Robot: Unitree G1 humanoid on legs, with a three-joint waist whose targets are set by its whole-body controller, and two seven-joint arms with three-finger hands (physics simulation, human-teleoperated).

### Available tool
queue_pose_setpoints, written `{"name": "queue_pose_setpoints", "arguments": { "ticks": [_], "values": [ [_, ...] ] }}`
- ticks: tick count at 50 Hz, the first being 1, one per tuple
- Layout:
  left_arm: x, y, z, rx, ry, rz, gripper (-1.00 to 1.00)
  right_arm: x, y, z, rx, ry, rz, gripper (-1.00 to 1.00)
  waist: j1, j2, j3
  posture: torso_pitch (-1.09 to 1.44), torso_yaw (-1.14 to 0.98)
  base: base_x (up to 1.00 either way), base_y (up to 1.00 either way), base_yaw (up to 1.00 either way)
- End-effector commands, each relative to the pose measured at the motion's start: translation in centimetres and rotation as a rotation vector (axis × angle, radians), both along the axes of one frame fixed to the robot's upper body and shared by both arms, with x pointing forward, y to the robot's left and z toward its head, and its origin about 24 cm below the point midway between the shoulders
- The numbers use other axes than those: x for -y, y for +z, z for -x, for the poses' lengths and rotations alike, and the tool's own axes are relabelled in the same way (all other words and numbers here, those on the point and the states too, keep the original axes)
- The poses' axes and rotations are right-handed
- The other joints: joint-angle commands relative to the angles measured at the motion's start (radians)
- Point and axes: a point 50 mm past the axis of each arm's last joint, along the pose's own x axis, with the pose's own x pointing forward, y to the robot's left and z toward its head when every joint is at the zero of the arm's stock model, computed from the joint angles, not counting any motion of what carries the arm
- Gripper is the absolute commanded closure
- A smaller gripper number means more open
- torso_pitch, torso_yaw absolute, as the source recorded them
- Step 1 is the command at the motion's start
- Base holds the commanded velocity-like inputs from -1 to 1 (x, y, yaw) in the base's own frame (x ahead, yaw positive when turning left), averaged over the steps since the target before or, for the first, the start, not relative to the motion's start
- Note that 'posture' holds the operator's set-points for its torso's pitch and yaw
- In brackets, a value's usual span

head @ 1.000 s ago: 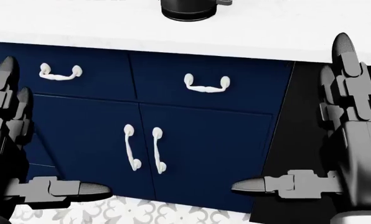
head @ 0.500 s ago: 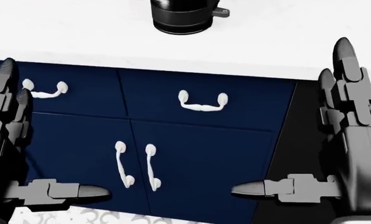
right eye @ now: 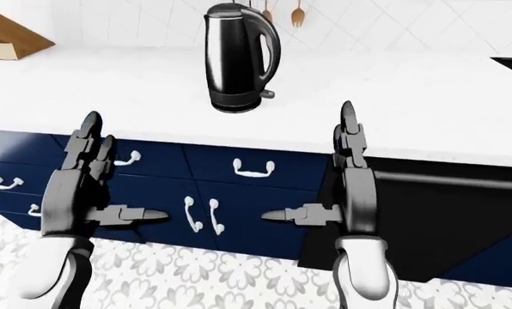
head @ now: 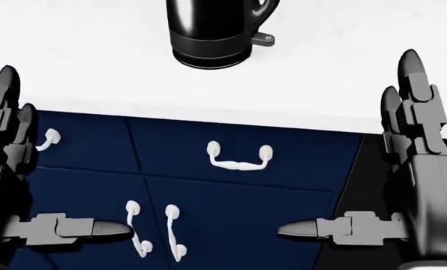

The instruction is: Press down the lever to turn on the electric kettle.

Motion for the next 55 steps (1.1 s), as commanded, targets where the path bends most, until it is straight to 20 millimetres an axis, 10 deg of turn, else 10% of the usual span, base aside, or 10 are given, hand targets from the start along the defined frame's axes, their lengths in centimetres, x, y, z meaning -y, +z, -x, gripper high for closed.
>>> {"name": "queue_pose_setpoints", "arguments": {
  "ticks": [1, 8, 16, 17, 25, 29, 30, 42, 51, 55],
  "values": [
    [-0.1, 0.9, 0.2, 0.056, 0.007, -0.011, -1.00, -0.3, 1.1, 0.3, 0.069, 0.016, 0.005, -1.00, 0.001, 0.009, -0.012, 0.00, 0.00, 0.23, 0.00, 0.00],
    [-0.1, 0.9, 0.2, 0.055, 0.004, -0.007, -1.00, -0.3, 1.1, 0.4, 0.069, 0.016, 0.004, -1.00, 0.021, 0.018, -0.019, 0.00, 0.00, 0.24, 0.00, 0.00],
    [-0.2, 0.7, 0.3, 0.056, 0.004, -0.006, -1.00, -0.4, 1.0, 0.4, 0.069, 0.018, 0.005, -1.00, 0.028, -0.121, -0.039, 0.00, 0.00, 0.24, 0.00, 0.00],
    [-0.2, 0.8, 0.3, 0.056, 0.005, -0.007, -1.00, -0.4, 1.0, 0.4, 0.068, 0.018, 0.006, -1.00, 0.017, -0.068, -0.021, 0.00, 0.00, 0.23, 0.00, 0.00],
    [-0.2, 0.8, 0.3, 0.057, 0.006, -0.006, -1.00, -0.4, 1.1, 0.4, 0.071, 0.016, 0.006, -1.00, 0.004, -0.032, -0.005, 0.00, 0.00, 0.22, 0.00, 0.00],
    [-0.2, 0.6, 0.3, 0.057, 0.007, -0.004, -1.00, -0.4, 1.1, 0.4, 0.072, 0.016, 0.005, -1.00, 0.002, 0.073, -0.035, 0.00, 0.00, 0.23, 0.00, 0.00],
    [-0.3, 0.9, 0.3, 0.058, 0.008, -0.003, -1.00, -0.4, 1.1, 0.4, 0.072, 0.016, 0.005, -1.00, 0.014, 0.023, -0.019, 0.00, 0.00, 0.22, 0.00, 0.00],
    [-0.4, 0.6, 0.4, 0.061, 0.011, 0.000, -1.00, -0.4, 1.1, 0.4, 0.074, 0.016, 0.001, -1.00, 0.031, -0.107, -0.034, 0.00, 0.00, 0.23, 0.00, 0.00],
    [-0.6, 1.1, 0.7, 0.075, 0.019, 0.003, -1.00, -0.4, 1.1, 0.5, 0.074, 0.015, 0.000, -1.00, 0.005, -0.035, -0.006, 0.00, 0.00, 0.22, 0.00, 0.00],
    [-0.6, 1.4, 0.8, 0.079, 0.021, 0.003, -1.00, -0.3, 1.1, 0.5, 0.076, 0.013, -0.002, -1.00, 0.001, 0.059, -0.029, 0.00, 0.00, 0.22, 0.00, 0.00]
  ]
}}
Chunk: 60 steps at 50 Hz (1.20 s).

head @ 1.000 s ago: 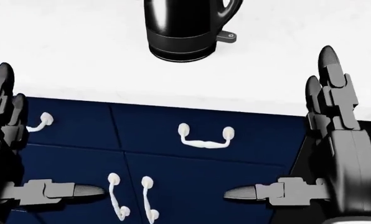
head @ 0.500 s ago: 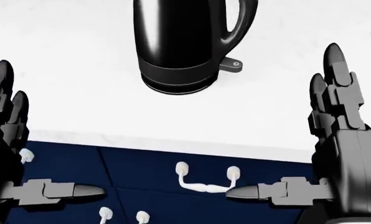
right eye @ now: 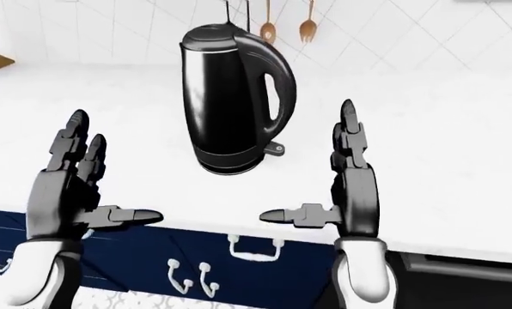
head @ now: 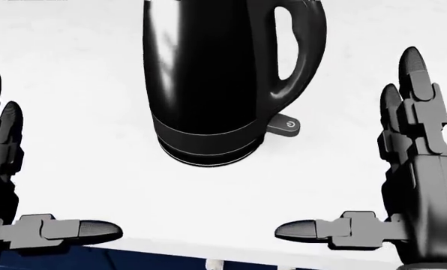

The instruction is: Press down the lever to turn on the electric kettle.

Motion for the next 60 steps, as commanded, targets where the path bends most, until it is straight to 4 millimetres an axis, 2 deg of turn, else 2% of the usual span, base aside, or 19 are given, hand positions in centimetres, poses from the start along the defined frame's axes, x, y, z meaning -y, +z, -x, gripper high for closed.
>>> {"name": "queue_pose_setpoints", "arguments": {
  "ticks": [1, 3, 6, 8, 10, 12, 13, 14, 16, 22, 42, 49, 60],
  "values": [
    [0.1, 0.9, 0.2, 0.056, -0.001, -0.007, -1.00, -0.1, 0.9, 0.3, 0.056, 0.006, 0.007, -1.00, 0.010, -0.001, -0.017, 0.00, 0.00, 0.22, 0.00, 0.00],
    [0.0, 0.8, 0.2, 0.056, -0.001, -0.007, -1.00, -0.1, 0.9, 0.3, 0.056, 0.006, 0.006, -1.00, 0.011, 0.005, -0.007, 0.00, 0.00, 0.21, 0.00, 0.00],
    [0.0, 0.8, 0.2, 0.056, 0.000, -0.007, -1.00, -0.1, 0.9, 0.3, 0.057, 0.005, 0.006, -1.00, 0.019, -0.018, -0.016, 0.00, 0.00, 0.22, 0.00, 0.00],
    [0.1, 0.8, 0.2, 0.056, -0.001, -0.007, -1.00, 0.1, 0.9, 0.3, 0.061, -0.004, -0.003, -1.00, 0.019, -0.033, -0.004, 0.00, 0.00, 0.13, 0.00, 0.00],
    [0.1, 1.0, 0.2, 0.055, 0.000, -0.007, -1.00, 0.1, 0.9, 0.4, 0.067, -0.004, -0.007, -1.00, 0.024, -0.059, -0.011, 0.00, 0.00, 0.00, 0.00, 0.00],
    [0.1, 1.2, 0.2, 0.056, -0.001, -0.007, -1.00, 0.0, 1.0, 0.4, 0.069, -0.003, -0.007, -1.00, 0.030, -0.106, -0.015, 0.00, 0.00, 0.00, 0.00, 0.00],
    [0.1, 1.2, 0.2, 0.056, -0.001, -0.008, -1.00, 0.0, 1.0, 0.4, 0.070, -0.002, -0.007, -1.00, 0.040, -0.100, -0.022, 0.00, 0.00, 0.00, 0.00, 0.00],
    [0.1, 1.2, 0.2, 0.056, -0.001, -0.007, -1.00, 0.0, 1.0, 0.4, 0.071, -0.002, -0.006, -1.00, 0.033, -0.089, -0.013, 0.00, 0.00, 0.00, 0.00, 0.00],
    [0.0, 1.2, 0.2, 0.056, 0.000, -0.007, -1.00, 0.0, 1.0, 0.4, 0.072, -0.001, -0.007, -1.00, 0.027, -0.083, -0.027, 0.00, 0.00, 0.00, 0.00, 0.00],
    [-0.1, 0.9, 0.3, 0.056, 0.003, -0.006, -1.00, 0.1, 1.0, 0.5, 0.072, -0.007, -0.008, -1.00, 0.020, -0.070, -0.036, 0.00, 0.00, 0.00, 0.00, 0.00],
    [-0.1, 0.8, 0.3, 0.056, 0.006, -0.008, -1.00, 1.3, 1.8, 0.6, 0.083, -0.064, -0.002, -1.00, 0.016, -0.071, -0.027, 0.00, 0.00, 0.00, 0.00, 0.00],
    [-0.1, 0.9, 0.3, 0.058, 0.007, -0.008, -1.00, 1.9, 3.4, 0.8, 0.110, -0.092, 0.020, -1.00, 0.020, -0.074, -0.027, 0.00, 0.00, 0.00, 0.00, 0.00],
    [-0.2, 1.2, 0.1, 0.057, 0.008, -0.009, -1.00, 2.1, 5.3, -0.4, 0.090, -0.124, 0.061, -1.00, 0.022, -0.075, -0.031, 0.00, 0.00, 0.00, 0.00, 0.00]
  ]
}}
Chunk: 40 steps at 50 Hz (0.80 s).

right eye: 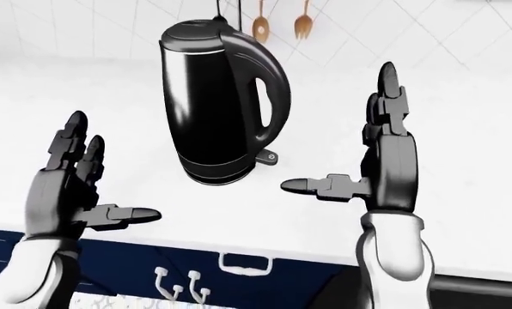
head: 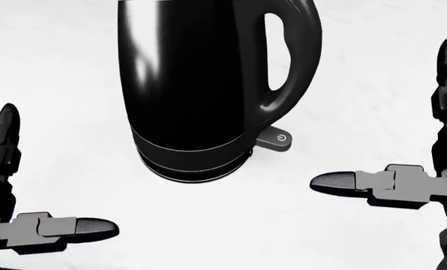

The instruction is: Press down the lever to turn on the electric kettle.

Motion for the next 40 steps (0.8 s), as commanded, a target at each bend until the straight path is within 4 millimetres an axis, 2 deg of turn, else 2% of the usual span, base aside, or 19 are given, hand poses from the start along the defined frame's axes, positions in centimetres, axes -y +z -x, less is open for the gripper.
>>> {"name": "queue_pose_setpoints", "arguments": {
  "ticks": [1, 23, 32, 40],
  "values": [
    [0.1, 1.3, 0.3, 0.077, -0.005, -0.015, -1.00, -0.1, 1.2, 0.1, 0.040, -0.006, 0.018, -1.00, 0.001, -0.001, -0.014, 0.00, 0.00, 0.00, 0.00, 0.00],
    [-0.2, 1.6, 0.2, 0.081, 0.003, -0.013, -1.00, -0.9, 4.5, -2.6, 0.001, -0.020, 0.096, -1.00, -0.007, 0.011, -0.017, 0.00, 0.00, 0.00, 0.00, 0.00],
    [-0.3, 1.4, 0.2, 0.079, 0.005, -0.011, -1.00, -1.5, 4.9, -3.9, -0.009, -0.014, 0.122, -1.00, -0.006, 0.013, -0.020, 0.00, 0.00, 0.00, 0.00, 0.00],
    [-0.4, 1.8, 0.3, 0.082, 0.008, -0.010, -1.00, -1.7, 4.1, -4.5, -0.033, -0.008, 0.131, -1.00, -0.005, 0.014, -0.021, 0.00, 0.00, 0.00, 0.00, 0.00]
  ]
}}
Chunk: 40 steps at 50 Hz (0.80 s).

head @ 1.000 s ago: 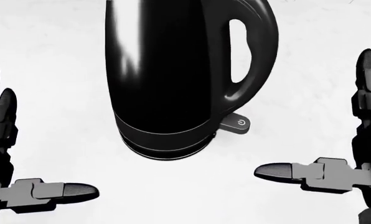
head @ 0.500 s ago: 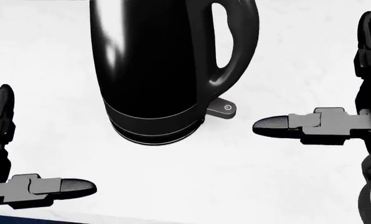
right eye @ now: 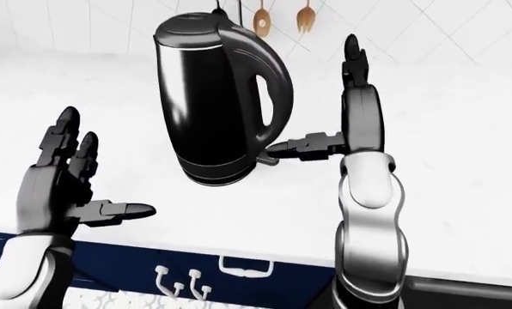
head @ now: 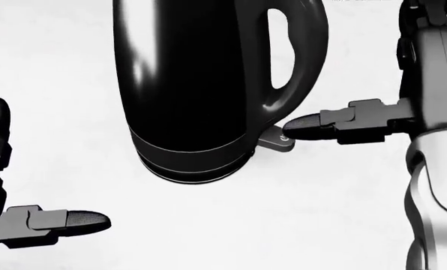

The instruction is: Press down the lever to turn on the electric kettle.

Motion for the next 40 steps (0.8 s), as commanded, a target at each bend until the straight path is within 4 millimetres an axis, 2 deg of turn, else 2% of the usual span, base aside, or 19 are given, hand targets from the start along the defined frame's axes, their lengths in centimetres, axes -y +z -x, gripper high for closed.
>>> {"name": "queue_pose_setpoints", "arguments": {
  "ticks": [1, 7, 22, 26, 40],
  "values": [
    [0.2, 1.2, 0.4, 0.076, -0.005, -0.017, -1.00, 0.0, 1.2, 0.5, 0.084, -0.005, 0.014, -1.00, 0.000, 0.001, -0.021, 0.00, 0.00, 0.00, 0.00, 0.00],
    [0.2, 0.8, 0.5, 0.077, -0.005, -0.017, -1.00, 0.2, 0.4, 0.2, 0.066, -0.006, 0.010, -1.00, 0.000, 0.001, -0.021, 0.00, 0.00, 0.00, 0.00, 0.00],
    [0.2, 1.0, 0.5, 0.078, -0.004, -0.015, -1.00, 0.2, 0.1, -0.9, 0.040, -0.011, 0.027, -1.00, 0.002, -0.002, -0.015, 0.00, 0.00, 0.00, 0.00, 0.00],
    [0.2, 0.8, 0.5, 0.079, -0.004, -0.016, -1.00, 0.4, -0.7, -1.1, 0.029, -0.013, 0.018, -1.00, 0.003, -0.004, -0.014, 0.00, 0.00, 0.00, 0.00, 0.00],
    [0.2, 1.1, 0.8, 0.089, -0.004, -0.015, -1.00, 0.3, -0.5, -2.5, 0.011, -0.012, 0.041, -1.00, 0.006, -0.007, -0.014, 0.00, 0.00, 0.00, 0.00, 0.00]
  ]
}}
